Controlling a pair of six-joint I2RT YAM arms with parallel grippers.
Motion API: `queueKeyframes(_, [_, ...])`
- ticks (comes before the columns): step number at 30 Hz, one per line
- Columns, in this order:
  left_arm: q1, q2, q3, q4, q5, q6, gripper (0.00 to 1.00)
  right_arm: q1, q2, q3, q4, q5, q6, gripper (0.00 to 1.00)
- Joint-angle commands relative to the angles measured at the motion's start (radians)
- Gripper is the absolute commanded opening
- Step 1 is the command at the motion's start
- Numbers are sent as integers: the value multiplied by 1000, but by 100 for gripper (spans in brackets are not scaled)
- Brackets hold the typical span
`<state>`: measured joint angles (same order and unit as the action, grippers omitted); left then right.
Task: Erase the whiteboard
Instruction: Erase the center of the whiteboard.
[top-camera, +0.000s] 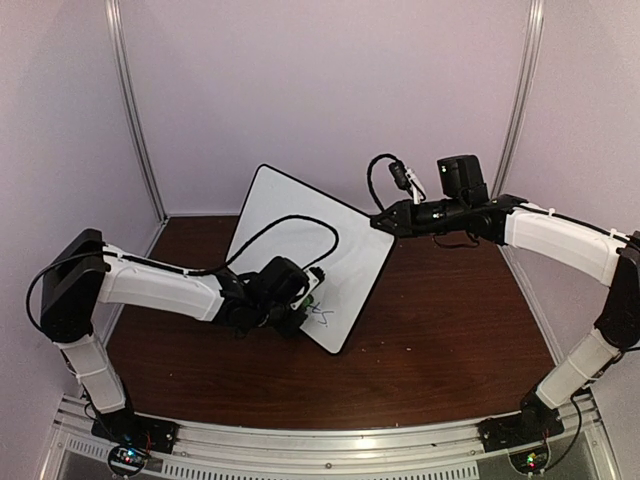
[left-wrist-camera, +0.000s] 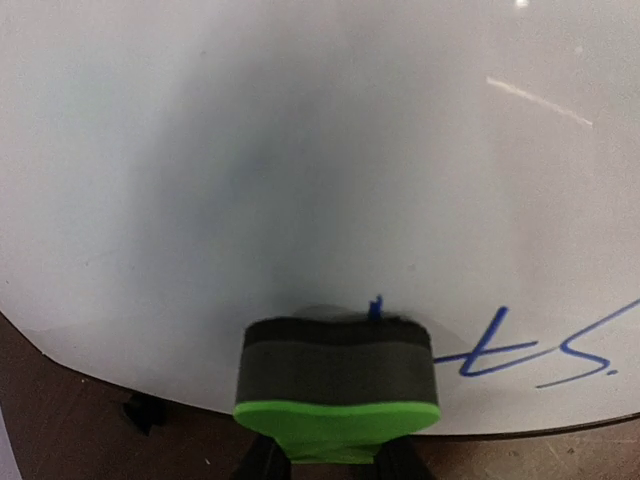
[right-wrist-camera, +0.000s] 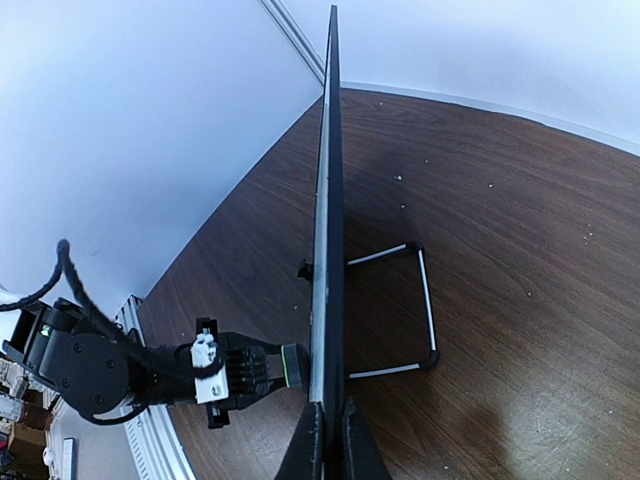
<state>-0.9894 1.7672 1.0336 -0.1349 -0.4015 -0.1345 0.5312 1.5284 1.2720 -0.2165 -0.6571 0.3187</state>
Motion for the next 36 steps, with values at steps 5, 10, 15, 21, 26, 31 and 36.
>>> queueKeyframes(5, [-57,54,48,173,92,28,0,40,18,-8,-35,-132,-57,0])
queueKeyframes(10, [12,46,40,108,-15,-41,0,41,13,-10,-38,-128,-58,0])
queueKeyframes(15, [95,21,37,84,-27,-65,0,41,13,-14,-34,-130,-55,0])
queueKeyframes(21, [104,46,86,65,17,-60,0,42,12,-13,-32,-128,-52,0])
queueKeyframes(26, [72,70,131,46,30,-27,0,42,15,-14,-32,-128,-52,0])
queueKeyframes(31, [23,99,183,12,48,-13,0,43,20,-11,-29,-128,-52,0])
queueKeyframes(36, [-41,93,177,59,89,-1,0,44,26,-8,-30,-130,-54,0])
